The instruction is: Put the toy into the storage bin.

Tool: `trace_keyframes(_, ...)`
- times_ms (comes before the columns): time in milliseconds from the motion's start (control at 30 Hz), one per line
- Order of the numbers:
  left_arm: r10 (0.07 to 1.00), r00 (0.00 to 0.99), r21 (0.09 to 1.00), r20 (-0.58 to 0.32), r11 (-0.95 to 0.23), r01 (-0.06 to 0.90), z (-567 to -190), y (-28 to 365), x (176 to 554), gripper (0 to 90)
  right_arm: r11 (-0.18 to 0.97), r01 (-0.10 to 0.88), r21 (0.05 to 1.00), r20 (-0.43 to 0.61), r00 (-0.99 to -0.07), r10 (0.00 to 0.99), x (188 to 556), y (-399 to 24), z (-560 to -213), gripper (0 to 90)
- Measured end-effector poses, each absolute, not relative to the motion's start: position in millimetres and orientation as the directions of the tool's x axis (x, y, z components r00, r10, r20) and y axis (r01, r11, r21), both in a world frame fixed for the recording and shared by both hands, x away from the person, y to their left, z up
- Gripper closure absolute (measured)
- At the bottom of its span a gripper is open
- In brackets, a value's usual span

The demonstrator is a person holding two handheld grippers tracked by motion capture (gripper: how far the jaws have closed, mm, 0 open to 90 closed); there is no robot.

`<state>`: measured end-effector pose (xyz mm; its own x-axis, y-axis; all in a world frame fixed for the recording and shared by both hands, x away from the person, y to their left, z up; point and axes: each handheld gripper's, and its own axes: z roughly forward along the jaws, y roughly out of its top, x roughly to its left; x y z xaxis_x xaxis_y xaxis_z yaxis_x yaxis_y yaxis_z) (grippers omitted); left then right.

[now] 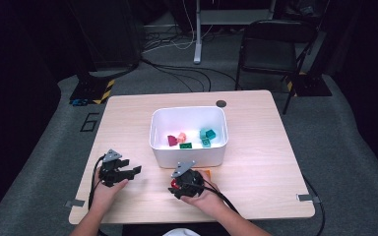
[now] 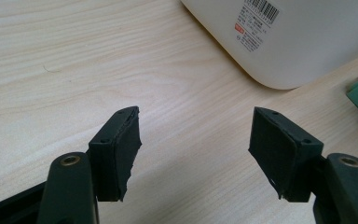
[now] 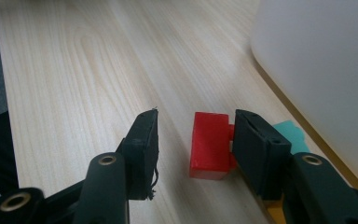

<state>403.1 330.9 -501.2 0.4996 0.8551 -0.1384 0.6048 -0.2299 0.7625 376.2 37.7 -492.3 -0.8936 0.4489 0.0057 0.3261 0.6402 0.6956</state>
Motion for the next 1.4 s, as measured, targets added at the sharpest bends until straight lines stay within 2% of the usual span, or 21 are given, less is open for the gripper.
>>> trace_keyframes(333,0.855,0.501,0.764,-0.133,-0.234,0.602,-501,331,403,33.3,0.653,0.355,0.669,0.018,-0.886,0.463,381,38,-500,50.2)
trace_keyframes(600,0.855,0.5,0.763,-0.138,-0.23,0.604,-501,331,403,33.3,0.675,0.372,0.636,0.034,-0.888,0.458,380,41,-509,64.2)
trace_keyframes(700,0.855,0.5,0.763,-0.138,-0.231,0.604,-501,331,403,33.4,0.676,0.368,0.638,0.034,-0.891,0.453,379,41,-509,66.3)
trace_keyframes(1400,0.852,0.505,0.764,-0.138,-0.233,0.602,-501,330,404,33.5,0.654,0.338,0.676,0.021,-0.897,0.442,376,31,-472,66.5)
